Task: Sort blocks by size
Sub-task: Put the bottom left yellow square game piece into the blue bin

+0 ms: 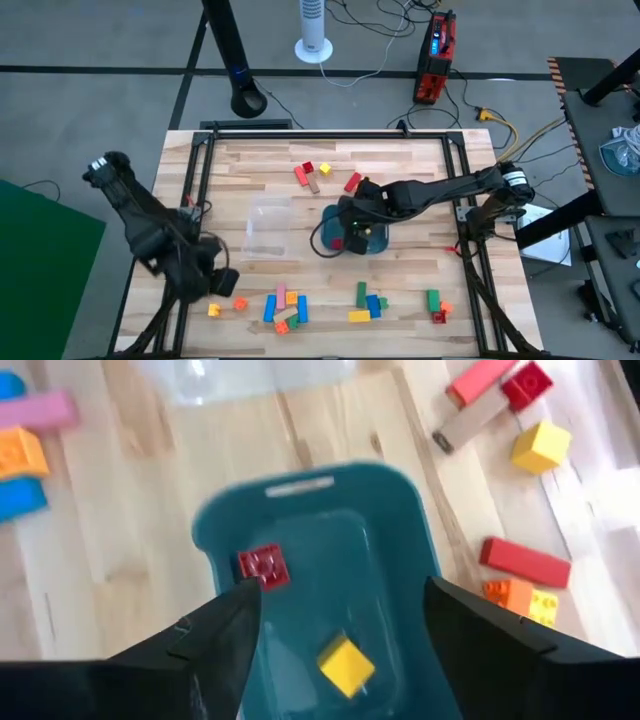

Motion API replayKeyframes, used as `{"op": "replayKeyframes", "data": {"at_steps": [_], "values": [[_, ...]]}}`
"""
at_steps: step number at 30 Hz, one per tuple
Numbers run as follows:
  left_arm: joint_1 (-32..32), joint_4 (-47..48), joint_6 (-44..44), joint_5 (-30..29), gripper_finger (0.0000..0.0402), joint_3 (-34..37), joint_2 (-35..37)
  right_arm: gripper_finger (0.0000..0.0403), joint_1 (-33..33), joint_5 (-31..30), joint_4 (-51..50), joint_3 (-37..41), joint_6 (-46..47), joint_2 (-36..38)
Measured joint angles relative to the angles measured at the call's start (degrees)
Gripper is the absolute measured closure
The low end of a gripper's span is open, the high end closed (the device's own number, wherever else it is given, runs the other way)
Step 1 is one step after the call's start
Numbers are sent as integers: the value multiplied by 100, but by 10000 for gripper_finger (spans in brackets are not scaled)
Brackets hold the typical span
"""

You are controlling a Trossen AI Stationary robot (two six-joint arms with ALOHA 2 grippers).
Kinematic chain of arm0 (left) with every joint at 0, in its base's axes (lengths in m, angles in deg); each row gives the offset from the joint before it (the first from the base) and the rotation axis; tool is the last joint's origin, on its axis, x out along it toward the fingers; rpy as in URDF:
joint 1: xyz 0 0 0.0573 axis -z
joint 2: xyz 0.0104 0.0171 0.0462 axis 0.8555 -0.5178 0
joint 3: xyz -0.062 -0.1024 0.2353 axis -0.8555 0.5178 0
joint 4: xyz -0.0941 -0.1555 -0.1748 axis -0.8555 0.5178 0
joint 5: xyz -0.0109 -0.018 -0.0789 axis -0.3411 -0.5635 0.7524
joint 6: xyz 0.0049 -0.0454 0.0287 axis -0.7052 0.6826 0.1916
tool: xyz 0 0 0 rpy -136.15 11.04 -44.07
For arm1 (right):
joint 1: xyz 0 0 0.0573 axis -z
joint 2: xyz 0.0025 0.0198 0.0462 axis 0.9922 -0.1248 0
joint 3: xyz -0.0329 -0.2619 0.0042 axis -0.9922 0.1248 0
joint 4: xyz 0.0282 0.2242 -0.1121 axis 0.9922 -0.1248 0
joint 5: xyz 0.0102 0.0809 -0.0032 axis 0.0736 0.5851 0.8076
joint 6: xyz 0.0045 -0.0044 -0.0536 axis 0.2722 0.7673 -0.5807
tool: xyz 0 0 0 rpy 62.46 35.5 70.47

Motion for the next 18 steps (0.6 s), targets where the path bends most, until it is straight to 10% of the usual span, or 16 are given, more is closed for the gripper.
{"op": "replayKeyframes", "data": {"at_steps": [18], "values": [[543, -1341, 899, 639, 200, 1410, -1080, 135, 9, 274, 570, 0, -96, -7]]}}
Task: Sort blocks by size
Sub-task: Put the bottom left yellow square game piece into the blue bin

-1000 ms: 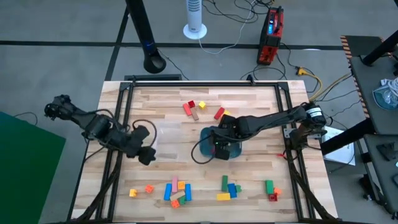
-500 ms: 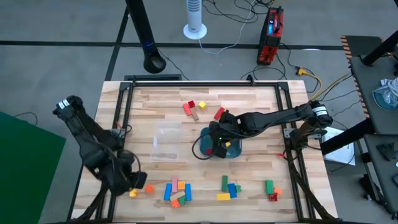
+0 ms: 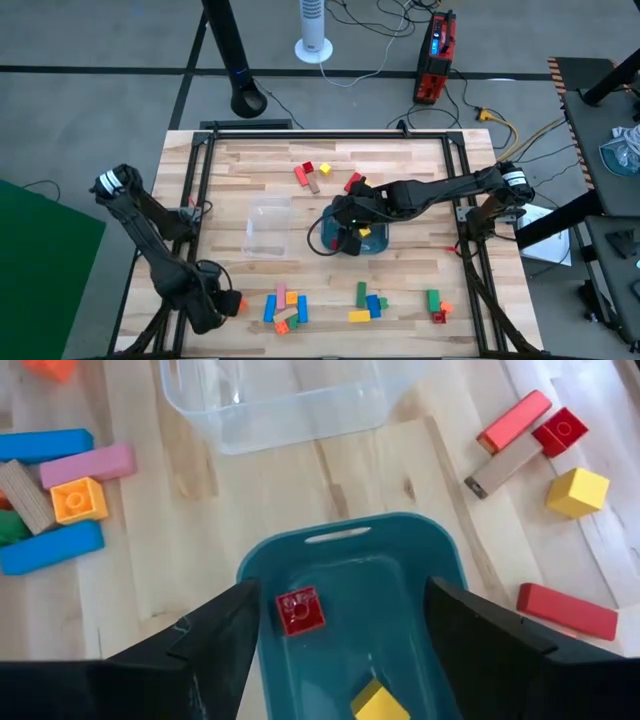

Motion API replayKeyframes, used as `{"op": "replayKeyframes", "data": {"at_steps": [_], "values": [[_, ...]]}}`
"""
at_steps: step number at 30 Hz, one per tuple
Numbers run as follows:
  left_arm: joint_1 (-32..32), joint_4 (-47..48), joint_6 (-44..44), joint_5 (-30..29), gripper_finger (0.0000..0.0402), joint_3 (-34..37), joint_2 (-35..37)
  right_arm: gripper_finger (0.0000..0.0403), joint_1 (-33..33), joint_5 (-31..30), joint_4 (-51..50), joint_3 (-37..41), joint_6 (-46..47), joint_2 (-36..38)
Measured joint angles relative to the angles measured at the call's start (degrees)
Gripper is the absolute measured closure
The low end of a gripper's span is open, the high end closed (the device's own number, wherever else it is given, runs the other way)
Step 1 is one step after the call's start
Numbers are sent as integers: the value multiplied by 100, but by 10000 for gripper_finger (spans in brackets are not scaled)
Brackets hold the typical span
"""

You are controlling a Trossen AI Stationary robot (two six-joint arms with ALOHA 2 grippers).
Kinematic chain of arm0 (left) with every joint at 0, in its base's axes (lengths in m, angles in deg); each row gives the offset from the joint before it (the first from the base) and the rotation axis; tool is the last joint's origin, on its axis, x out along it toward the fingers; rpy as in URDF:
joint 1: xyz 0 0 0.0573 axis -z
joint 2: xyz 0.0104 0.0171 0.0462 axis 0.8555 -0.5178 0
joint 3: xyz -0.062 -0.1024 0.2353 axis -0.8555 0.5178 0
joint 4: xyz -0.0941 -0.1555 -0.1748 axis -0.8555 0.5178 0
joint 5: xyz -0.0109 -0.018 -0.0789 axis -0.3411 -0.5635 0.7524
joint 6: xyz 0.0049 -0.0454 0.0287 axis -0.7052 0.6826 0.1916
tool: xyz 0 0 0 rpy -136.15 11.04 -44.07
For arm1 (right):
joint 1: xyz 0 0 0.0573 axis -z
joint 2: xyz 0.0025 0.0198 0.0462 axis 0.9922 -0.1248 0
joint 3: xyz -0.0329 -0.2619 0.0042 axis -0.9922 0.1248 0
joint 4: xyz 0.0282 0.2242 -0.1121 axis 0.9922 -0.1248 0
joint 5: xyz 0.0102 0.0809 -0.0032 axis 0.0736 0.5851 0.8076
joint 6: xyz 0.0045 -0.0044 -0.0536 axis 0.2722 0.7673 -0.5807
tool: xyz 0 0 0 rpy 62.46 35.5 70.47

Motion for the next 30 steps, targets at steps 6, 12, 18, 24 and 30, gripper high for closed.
{"op": "replayKeyframes", "data": {"at_steps": [6, 12, 18, 24, 30], "values": [[74, -156, 27, -19, 200, 268, -172, 125, 0, 30, -15, 0, 151, 0], [244, -368, -11, 47, 200, 271, -360, 131, 0, 28, -10, 0, 153, -2], [325, -366, -127, 76, 200, 260, -627, 137, 0, 28, -4, 0, 151, -2], [330, -386, -187, 84, 200, 252, -826, 128, 0, 28, -4, 0, 151, -2], [332, -586, -248, 5, 200, 195, -986, 124, 0, 25, -4, 0, 152, -2]]}}
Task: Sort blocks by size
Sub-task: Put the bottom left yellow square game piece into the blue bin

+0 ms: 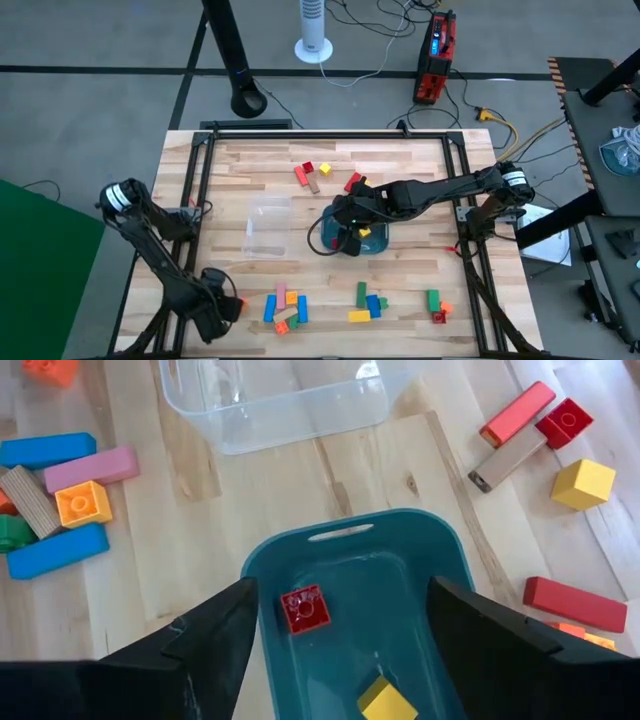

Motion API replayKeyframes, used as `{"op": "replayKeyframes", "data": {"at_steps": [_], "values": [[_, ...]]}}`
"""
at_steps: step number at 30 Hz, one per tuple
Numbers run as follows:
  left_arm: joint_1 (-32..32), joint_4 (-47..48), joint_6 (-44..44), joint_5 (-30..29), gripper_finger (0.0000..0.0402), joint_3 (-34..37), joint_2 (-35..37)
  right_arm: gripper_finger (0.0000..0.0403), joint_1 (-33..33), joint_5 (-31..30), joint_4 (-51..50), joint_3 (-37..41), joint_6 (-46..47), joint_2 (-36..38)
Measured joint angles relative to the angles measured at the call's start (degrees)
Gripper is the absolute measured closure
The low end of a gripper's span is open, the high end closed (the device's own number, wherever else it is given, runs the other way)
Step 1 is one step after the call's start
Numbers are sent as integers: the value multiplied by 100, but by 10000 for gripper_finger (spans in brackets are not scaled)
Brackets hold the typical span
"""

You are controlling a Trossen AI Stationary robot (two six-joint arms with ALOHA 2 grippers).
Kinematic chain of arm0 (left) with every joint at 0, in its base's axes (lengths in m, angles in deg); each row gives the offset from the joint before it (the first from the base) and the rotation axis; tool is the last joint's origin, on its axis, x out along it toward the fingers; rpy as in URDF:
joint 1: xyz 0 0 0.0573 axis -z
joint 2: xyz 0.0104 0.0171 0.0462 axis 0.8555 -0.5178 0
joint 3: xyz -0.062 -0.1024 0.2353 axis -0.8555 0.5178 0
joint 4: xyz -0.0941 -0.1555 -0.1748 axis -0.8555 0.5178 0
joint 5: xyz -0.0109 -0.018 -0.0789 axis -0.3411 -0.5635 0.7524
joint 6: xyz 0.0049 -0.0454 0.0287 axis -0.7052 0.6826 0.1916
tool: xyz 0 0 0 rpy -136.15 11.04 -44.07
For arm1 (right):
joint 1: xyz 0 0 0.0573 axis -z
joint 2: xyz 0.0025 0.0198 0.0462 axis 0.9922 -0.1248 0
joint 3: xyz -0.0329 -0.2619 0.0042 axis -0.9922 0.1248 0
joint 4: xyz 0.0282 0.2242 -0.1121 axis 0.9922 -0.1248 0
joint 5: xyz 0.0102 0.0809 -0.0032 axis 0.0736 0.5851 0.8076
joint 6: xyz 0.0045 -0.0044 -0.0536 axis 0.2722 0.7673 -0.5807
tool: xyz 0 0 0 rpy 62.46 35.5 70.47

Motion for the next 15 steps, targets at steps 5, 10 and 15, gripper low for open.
{"op": "replayKeyframes", "data": {"at_steps": [5, 10, 15], "values": [[49, -259, 32, -40, 200, -5, -82, 133, 0, -2, 0, 0, 1, -2], [161, -420, 186, -90, 200, -10, -110, 140, 0, -2, 2, 0, 2, -2], [186, -438, 199, -105, 201, 57, -108, 134, 0, -37, 9, 0, 1, -4]]}}
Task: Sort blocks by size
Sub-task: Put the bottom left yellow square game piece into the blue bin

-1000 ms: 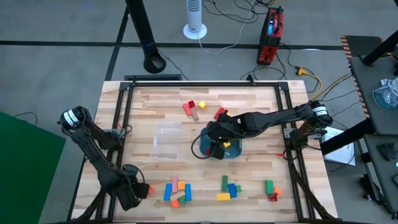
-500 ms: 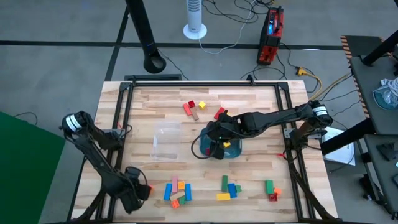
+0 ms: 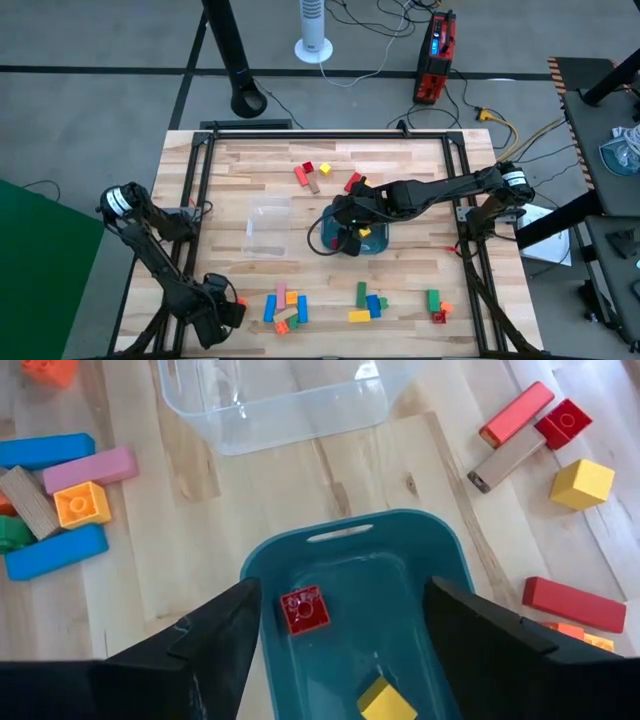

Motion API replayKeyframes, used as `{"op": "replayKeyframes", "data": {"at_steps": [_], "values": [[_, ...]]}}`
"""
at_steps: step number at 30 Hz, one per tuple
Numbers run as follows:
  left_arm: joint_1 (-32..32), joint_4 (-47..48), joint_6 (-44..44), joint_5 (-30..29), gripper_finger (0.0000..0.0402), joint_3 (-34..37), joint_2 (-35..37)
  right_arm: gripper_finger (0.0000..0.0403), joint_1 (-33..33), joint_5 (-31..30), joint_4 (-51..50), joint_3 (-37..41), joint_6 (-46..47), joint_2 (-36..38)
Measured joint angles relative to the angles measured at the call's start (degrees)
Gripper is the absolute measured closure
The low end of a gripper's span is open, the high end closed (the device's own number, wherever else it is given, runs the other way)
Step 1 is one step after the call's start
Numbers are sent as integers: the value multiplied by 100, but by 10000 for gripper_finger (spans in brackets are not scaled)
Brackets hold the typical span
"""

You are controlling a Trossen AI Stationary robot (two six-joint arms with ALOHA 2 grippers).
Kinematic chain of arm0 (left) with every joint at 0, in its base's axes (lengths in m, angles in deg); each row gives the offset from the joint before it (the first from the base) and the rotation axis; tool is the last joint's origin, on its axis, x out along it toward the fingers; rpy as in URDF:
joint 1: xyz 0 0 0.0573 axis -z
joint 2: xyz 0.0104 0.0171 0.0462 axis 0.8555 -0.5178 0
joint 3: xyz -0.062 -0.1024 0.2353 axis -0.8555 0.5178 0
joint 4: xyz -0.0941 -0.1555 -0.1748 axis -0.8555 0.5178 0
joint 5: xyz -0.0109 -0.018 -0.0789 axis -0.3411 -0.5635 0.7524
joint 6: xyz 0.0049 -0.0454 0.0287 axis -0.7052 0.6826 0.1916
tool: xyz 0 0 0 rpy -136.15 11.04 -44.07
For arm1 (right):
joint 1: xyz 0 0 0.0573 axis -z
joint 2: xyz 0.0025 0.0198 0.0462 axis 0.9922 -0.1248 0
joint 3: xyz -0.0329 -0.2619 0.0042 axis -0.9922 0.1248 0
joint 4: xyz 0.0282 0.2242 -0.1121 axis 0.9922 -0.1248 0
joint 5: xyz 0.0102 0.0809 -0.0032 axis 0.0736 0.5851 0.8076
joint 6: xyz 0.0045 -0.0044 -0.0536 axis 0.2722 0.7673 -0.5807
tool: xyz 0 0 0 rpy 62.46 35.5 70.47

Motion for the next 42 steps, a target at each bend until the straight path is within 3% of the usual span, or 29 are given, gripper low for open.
{"op": "replayKeyframes", "data": {"at_steps": [5, 19, 29, 33, 36, 42], "values": [[11, -124, 27, -9, 220, 112, 5, 129, 0, -11, 19, 0, 0, 0], [19, -166, -174, -180, 324, 141, 10, 149, 0, -11, 26, 0, -2, 0], [-324, 769, -773, -705, 303, -672, 28, 143, 0, -17, 28, 0, -54, 89], [-501, 991, -1052, -763, 312, -881, 160, 150, 0, -16, 21, 0, -70, 153], [-679, 1012, -1460, -1318, 319, -1039, 340, 155, 0, -16, 31, 0, -68, 257], [-1122, 1051, -2843, -3395, 314, -1502, 990, 157, -1, -2, 250, 0, -148, 508]]}}
